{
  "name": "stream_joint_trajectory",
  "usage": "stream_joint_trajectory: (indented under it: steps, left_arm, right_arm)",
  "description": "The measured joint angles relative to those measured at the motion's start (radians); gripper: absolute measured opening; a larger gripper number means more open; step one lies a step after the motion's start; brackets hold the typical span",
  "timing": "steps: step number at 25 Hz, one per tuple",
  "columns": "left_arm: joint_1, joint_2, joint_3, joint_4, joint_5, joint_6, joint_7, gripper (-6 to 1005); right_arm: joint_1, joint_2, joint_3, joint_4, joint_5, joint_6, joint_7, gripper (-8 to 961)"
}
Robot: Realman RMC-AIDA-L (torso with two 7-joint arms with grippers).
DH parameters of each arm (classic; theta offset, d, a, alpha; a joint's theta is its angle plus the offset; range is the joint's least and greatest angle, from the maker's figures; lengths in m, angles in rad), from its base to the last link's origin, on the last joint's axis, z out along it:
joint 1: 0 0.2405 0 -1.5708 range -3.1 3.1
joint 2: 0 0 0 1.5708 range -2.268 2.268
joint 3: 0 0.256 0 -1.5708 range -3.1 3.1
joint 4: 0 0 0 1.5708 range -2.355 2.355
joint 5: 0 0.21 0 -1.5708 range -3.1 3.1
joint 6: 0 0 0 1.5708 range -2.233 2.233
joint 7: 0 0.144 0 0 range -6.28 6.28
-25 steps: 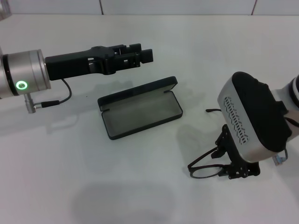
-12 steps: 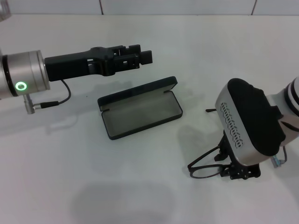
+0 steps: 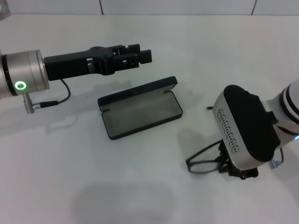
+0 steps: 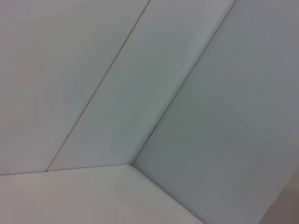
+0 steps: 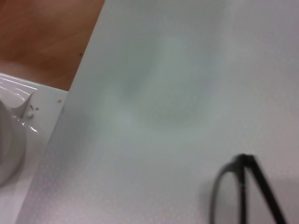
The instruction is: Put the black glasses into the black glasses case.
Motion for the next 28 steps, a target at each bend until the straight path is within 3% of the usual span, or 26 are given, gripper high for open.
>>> stream_joint_trajectory:
  steps: [5,8,13,18,23,28]
  left_arm:
    - [0.0,0.001,0.0,0.0,0.0,0.0,0.003,683]
    - [0.001,0.0,0.0,0.0,-0.001,0.0,0.004,683]
    - [0.004,-0.004,0.0,0.0,-0.009,0.001,0.013,683]
    - [0.002,-0.005,0.0,-0.002,-0.007,0.001,0.018,683]
    - [0.014,-0.003,0.0,-0.005,-0.005,-0.009,0.02,683]
    - [0.012,-0.003,0.001,-0.008,0.011,-0.033,0.02,683]
  right_arm:
    - [-0.006,-0.002,0.014,-0.009,0.011,0.004,-0.02,239]
    - [-0.011,-0.005,0.043,-0.017,0.012,-0.007,-0.023,86]
    - [-0.091,-0.004,0.199,-0.07,0.081,-0.086,-0.156,84]
    - [-0.206,-0.004,0.458,-0.073,0.304,-0.183,-0.377,82]
    - [-0.337,0.0,0.559,-0.025,0.513,-0.203,-0.666,81]
    - [-0.387,-0.006,0.675,0.117,0.773,-0.298,-0.944,79]
